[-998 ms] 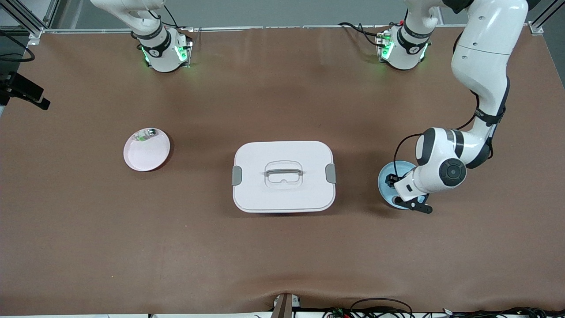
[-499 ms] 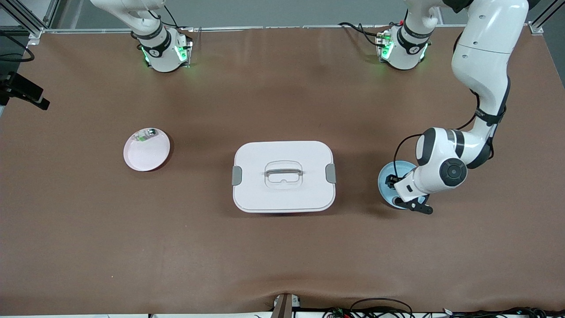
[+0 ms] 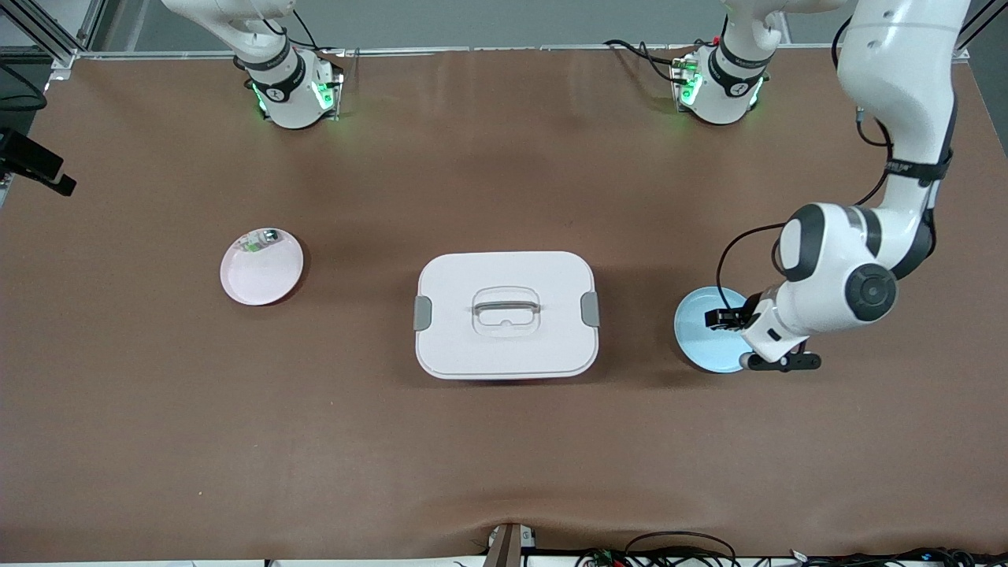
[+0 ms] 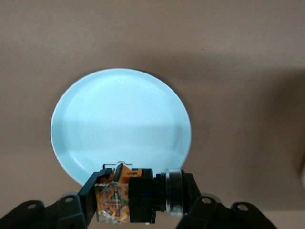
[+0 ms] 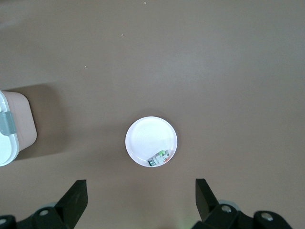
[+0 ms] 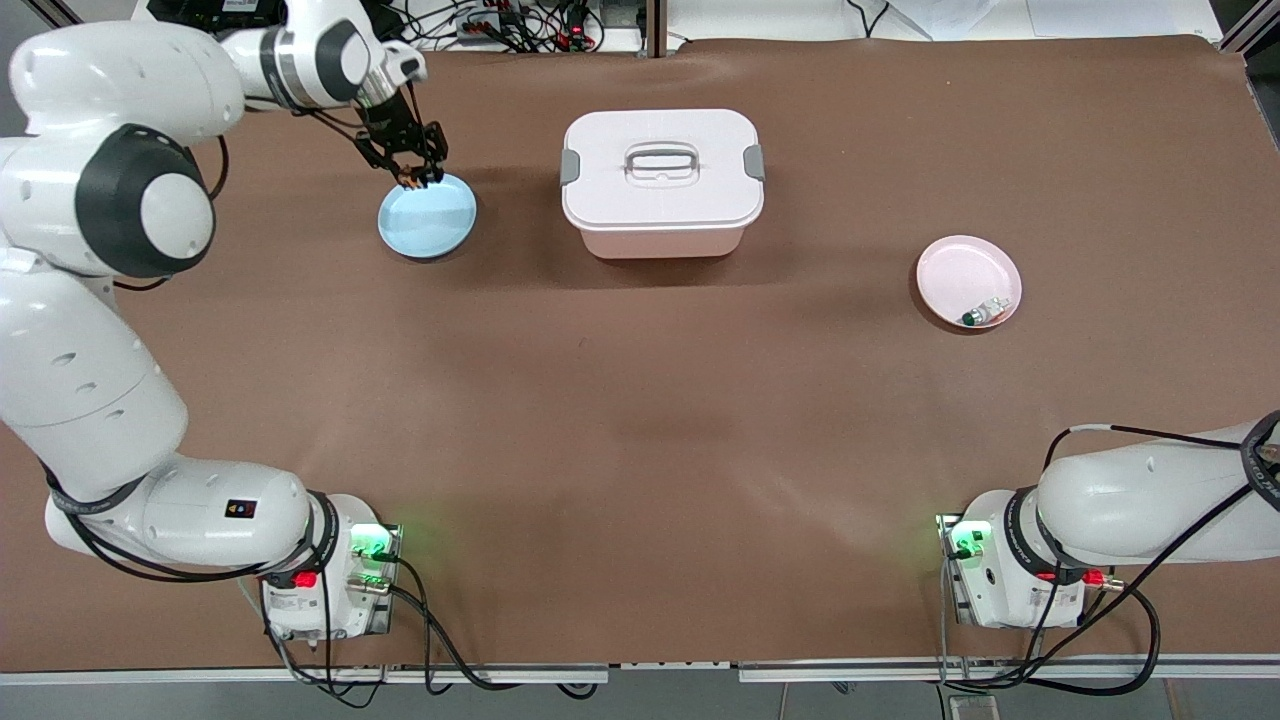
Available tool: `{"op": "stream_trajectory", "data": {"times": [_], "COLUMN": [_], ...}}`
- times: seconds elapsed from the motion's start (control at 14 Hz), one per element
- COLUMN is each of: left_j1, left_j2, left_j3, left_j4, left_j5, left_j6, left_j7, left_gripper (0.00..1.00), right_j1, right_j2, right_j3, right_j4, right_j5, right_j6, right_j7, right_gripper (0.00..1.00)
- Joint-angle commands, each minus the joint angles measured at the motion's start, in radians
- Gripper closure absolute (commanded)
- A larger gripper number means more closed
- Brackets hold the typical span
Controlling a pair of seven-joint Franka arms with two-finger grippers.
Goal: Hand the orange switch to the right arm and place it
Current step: 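Lift the orange switch with the left gripper toward the box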
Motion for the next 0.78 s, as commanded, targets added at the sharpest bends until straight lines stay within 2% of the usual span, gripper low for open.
{"op": "stream_trajectory", "data": {"times": [0.0,0.29,0.43,0.57,0.71], "left_j1": [0.008,0.01,-0.001,0.008,0.008], "left_j2": [-0.07,-0.134,-0.168,-0.173,-0.174], "left_j3": [-0.01,-0.01,-0.012,-0.059,-0.069], "left_j4": [0.048,0.141,0.177,0.235,0.287], "left_j5": [-0.071,-0.207,-0.258,-0.287,-0.383], "left_j6": [-0.162,-0.314,-0.339,-0.339,-0.339], "left_j7": [-0.114,-0.347,-0.499,-0.625,-0.718], "left_gripper": [0.68,0.68,0.68,0.68,0.68], "right_j1": [-0.02,-0.036,-0.03,-0.025,-0.025], "right_j2": [-0.012,-0.007,-0.006,-0.007,-0.006], "right_j3": [0.012,0.014,0.015,0.021,0.018], "right_j4": [0.0,0.0,0.002,0.003,0.002], "right_j5": [0.013,-0.001,0.002,0.002,0.007], "right_j6": [0.003,-0.004,0.0,-0.001,-0.006], "right_j7": [-0.014,-0.015,-0.015,-0.015,-0.015], "right_gripper": [0.0,0.0,0.0,0.0,0.0]}}
